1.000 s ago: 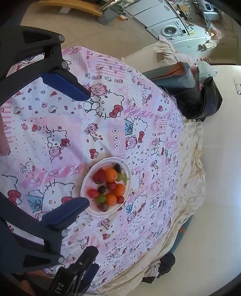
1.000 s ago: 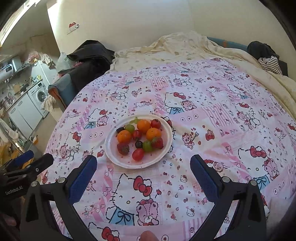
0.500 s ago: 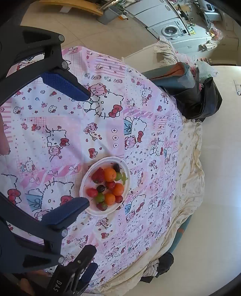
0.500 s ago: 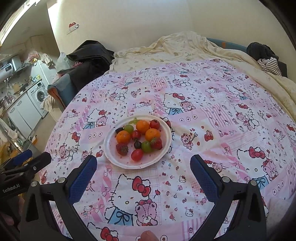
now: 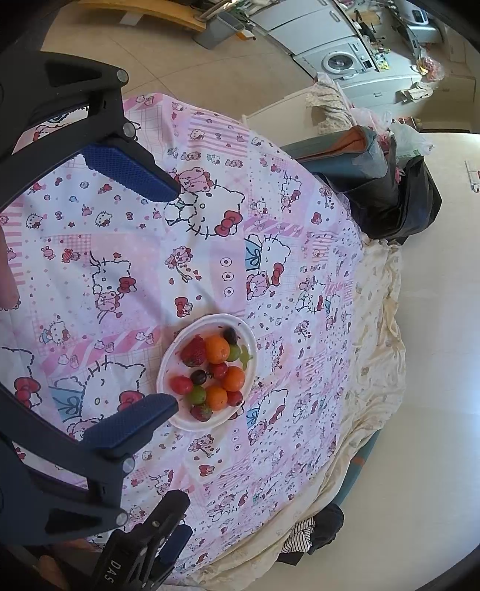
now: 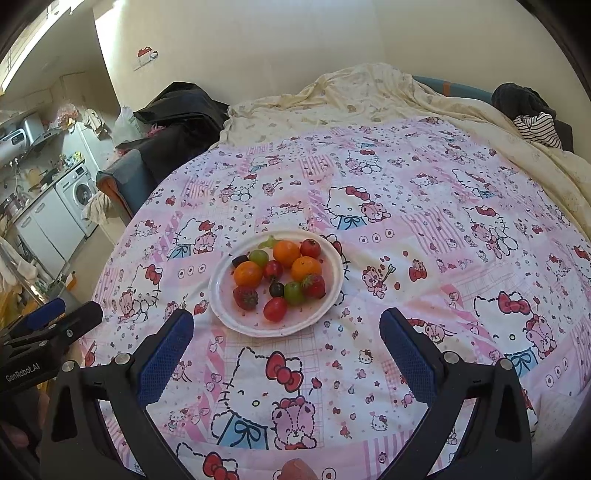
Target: Organize fruits
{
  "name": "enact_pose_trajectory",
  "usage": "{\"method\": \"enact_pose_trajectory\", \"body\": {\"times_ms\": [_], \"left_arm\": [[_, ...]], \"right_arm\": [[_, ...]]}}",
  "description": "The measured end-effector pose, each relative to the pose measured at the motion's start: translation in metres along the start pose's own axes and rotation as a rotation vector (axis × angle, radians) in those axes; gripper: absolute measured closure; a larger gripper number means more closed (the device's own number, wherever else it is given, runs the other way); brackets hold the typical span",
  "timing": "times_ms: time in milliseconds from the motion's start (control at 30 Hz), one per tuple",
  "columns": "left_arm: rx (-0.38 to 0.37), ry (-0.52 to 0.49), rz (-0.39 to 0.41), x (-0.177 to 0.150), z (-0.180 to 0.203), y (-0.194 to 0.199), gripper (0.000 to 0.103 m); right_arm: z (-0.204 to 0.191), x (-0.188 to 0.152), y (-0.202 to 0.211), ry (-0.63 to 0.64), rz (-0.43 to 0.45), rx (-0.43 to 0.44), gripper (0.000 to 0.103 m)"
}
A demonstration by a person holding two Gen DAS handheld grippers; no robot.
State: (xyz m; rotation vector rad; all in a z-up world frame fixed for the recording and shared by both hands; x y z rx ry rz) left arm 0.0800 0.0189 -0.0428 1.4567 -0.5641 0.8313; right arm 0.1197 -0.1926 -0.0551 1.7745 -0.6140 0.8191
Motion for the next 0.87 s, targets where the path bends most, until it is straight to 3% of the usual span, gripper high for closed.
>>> {"method": "enact_pose_trajectory", "body": {"times_ms": [867], "left_arm": [[-0.001, 0.009, -0.008, -0.0023, 0.0015, 0.0001, 0.0]], "right_arm": [[-0.0011, -0.0034, -0.0027, 0.007, -0.013, 0.0, 0.0]]}}
Point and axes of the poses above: each gripper's, at about its wrist camera, not at the fingertips, and y roughly against the way its jaws point, z to its right, x to its top, the point moved 7 cm from there along -y, roughly the way its jaws point, and after that the axes turned 5 degrees about z, right-handed, at the moved point
